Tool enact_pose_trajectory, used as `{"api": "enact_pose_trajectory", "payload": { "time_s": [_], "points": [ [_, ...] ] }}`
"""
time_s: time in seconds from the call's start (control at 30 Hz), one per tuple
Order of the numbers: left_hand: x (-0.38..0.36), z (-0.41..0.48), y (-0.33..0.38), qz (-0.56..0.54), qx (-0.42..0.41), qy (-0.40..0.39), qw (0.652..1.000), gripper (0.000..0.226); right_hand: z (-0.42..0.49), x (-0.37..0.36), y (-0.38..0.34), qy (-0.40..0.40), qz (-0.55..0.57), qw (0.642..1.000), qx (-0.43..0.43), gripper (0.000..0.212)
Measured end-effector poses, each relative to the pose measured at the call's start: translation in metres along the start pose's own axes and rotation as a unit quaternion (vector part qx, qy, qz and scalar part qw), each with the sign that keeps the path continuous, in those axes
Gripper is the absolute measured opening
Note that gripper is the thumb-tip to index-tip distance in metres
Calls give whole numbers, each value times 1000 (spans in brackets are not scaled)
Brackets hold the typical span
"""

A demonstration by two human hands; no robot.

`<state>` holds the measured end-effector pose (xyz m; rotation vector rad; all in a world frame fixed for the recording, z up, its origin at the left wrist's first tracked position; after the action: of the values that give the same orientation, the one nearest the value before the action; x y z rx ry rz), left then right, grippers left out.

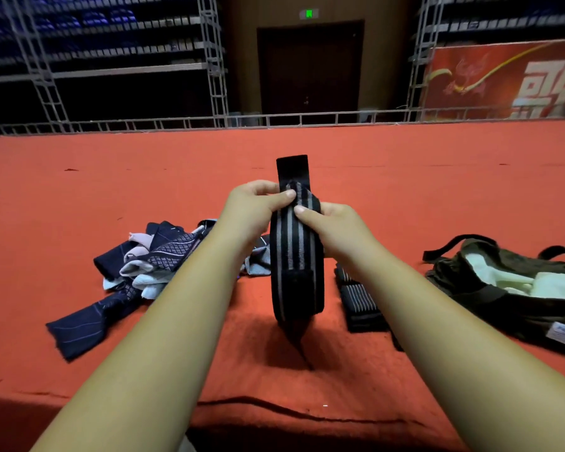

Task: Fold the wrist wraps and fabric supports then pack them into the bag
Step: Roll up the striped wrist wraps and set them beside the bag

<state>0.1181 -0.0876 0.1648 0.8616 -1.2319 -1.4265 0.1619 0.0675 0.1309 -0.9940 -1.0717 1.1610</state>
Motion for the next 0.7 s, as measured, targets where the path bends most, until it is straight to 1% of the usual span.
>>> {"api": "enact_pose_trajectory", "payload": {
  "time_s": [0.1,0.17,0.27,0.33,0.4,0.47,0.5,0.53,0.57,0.63,0.67,0.7],
  "points": [
    [-3,5,29,-36,-29,-3,999,25,-7,5,-23,-3,84,996,-9,26],
    [-3,9,44,-63,-35,-3,997,24,-8,7,-33,-6,121,993,-8,24],
    [-4,13,59,-70,-37,-5,997,26,-10,8,-43,-10,135,991,-6,21],
    [-5,13,62,-60,-43,5,997,27,-13,7,-47,10,132,991,6,20],
    [-4,12,60,8,-60,52,997,32,-11,11,-46,61,89,993,44,18],
    [-3,11,58,130,-87,102,982,36,-10,15,-44,124,-3,988,92,27],
    [-5,9,58,172,-92,106,975,36,-10,14,-45,146,-50,982,110,31],
    [-8,8,56,178,-85,92,976,37,-11,12,-46,160,-92,974,127,33],
    [-11,7,53,143,-67,66,985,39,-13,8,-47,172,-138,965,142,34],
    [-20,3,49,39,-29,13,999,43,-15,1,-47,179,-227,942,169,36],
    [-21,1,48,8,-24,6,1000,39,-15,-3,-46,171,-254,935,178,36],
    [-19,1,47,1,-24,18,1000,30,-15,-6,-45,158,-262,934,185,35]
  ]
}}
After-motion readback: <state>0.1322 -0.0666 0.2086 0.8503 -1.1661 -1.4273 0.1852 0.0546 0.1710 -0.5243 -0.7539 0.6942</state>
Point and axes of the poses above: each hand's wrist, its own z-axis towards the middle knuckle, its own x-axis out of the back of the hand, y = z × x, the point moved 4 cm from there along z, towards the middle knuckle, and after that the axes turned 3 degrees about -y, right-handed, at the moved point
